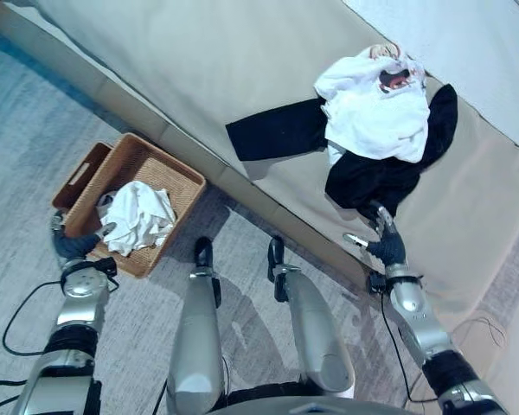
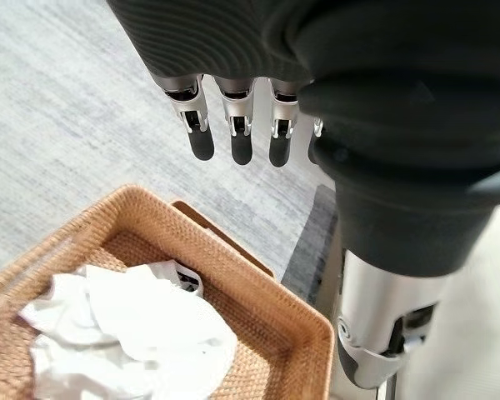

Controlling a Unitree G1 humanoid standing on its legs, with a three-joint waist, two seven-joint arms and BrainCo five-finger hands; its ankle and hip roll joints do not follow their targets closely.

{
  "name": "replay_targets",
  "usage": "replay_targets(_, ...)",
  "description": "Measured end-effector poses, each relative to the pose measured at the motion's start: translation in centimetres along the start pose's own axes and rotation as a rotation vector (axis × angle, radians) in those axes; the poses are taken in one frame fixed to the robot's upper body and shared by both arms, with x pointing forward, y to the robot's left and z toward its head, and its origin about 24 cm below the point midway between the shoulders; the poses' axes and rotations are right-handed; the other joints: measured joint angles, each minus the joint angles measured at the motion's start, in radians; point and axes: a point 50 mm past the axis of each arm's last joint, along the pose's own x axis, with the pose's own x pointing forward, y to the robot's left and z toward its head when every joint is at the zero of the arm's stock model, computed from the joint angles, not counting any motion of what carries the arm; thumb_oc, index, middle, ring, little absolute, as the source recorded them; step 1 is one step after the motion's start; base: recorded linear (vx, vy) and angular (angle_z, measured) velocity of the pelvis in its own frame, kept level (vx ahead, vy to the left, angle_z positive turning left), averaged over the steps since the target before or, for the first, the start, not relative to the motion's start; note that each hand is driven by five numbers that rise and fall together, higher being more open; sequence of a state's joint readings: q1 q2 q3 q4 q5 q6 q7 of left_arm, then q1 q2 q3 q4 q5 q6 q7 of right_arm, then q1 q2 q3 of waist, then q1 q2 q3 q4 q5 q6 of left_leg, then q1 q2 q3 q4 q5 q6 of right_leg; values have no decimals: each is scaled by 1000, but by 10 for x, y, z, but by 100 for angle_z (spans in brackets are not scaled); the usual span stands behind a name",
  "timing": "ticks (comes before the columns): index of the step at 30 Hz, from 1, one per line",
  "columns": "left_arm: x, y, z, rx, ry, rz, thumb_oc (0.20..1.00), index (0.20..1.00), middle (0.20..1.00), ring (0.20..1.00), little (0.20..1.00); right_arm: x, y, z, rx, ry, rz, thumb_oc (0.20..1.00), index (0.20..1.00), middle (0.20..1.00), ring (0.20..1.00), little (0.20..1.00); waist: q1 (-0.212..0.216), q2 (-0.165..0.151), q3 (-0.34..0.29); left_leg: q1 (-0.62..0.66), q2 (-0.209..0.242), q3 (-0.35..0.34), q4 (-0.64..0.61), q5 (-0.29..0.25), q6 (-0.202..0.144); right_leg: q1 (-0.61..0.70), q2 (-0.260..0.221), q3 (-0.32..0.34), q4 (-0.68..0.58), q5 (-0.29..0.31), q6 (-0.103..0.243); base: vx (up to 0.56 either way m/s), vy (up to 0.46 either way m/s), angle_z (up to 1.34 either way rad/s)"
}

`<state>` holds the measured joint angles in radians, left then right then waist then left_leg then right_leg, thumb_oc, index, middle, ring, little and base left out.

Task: Pick up clothes into the bucket

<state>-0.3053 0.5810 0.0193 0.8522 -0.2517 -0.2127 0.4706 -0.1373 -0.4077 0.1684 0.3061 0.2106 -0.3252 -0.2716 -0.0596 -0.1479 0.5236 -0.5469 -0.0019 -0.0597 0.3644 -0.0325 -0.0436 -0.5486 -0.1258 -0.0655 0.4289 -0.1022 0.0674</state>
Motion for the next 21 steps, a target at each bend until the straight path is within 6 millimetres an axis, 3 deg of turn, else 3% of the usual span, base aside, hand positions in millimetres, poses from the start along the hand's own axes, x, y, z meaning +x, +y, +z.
replay_targets(3, -10, -21, -3, 5, -7, -87, 1000, 1000, 1000, 1000, 1000, 13, -11, 13, -64, -65, -62, 1000, 1000, 1000, 1000, 1000, 20, 21, 13, 31, -7, 1, -27, 18, -6, 26, -7, 0, -14, 5, 5, 22, -40, 6)
replay_targets(5, -34, -56, -11, 75, -31, -261, 1000, 1000, 1000, 1000, 1000, 23, -21, 22, -167, -102, -95, 1000, 1000, 1000, 1000, 1000, 24, 43, 14, 91, -17, 1, -73, 32, -1, 78, -18, -1, -38, 7, 8, 24, -26, 9)
replay_targets(7, -79, -100, -16, 111, -110, -536, 1000, 1000, 1000, 1000, 1000, 37, -46, 42, -310, -181, -165, 1000, 1000, 1000, 1000, 1000, 23, 80, 13, 153, -30, 5, -139, 51, 3, 124, -28, 2, -79, 13, 19, 22, -43, 3)
replay_targets(9, -105, -120, -15, 161, -183, -715, 1000, 1000, 1000, 1000, 1000, 47, -70, 59, -427, -231, -225, 1000, 1000, 1000, 1000, 1000, 25, 105, 12, 164, -36, 6, -167, 68, 7, 129, -33, 1, -88, 20, 29, 8, -23, 0)
replay_targets(12, -121, -127, -28, 207, -168, -811, 1000, 1000, 1000, 1000, 1000, 61, -91, 67, -539, -218, -300, 1000, 1000, 1000, 1000, 1000, 27, 121, 13, 187, -37, 7, -199, 85, 11, 134, -34, 1, -85, 20, 30, 30, -55, 1)
replay_targets(17, -145, -138, -51, 305, -130, -942, 1000, 1000, 1000, 1000, 1000, 77, -116, 79, -678, -186, -393, 1000, 1000, 1000, 1000, 1000, 32, 211, 13, 204, -36, 2, -254, 115, 11, 127, -35, -2, -82, 20, 30, 27, -53, 2)
replay_targets(21, -156, -144, -65, 302, -42, -931, 1000, 1000, 1000, 1000, 1000, 93, -133, 86, -774, -124, -446, 1000, 1000, 1000, 1000, 1000, 38, 258, 11, 203, -38, -2, -276, 134, 3, 103, -37, -2, -53, 9, 26, 16, -82, 3)
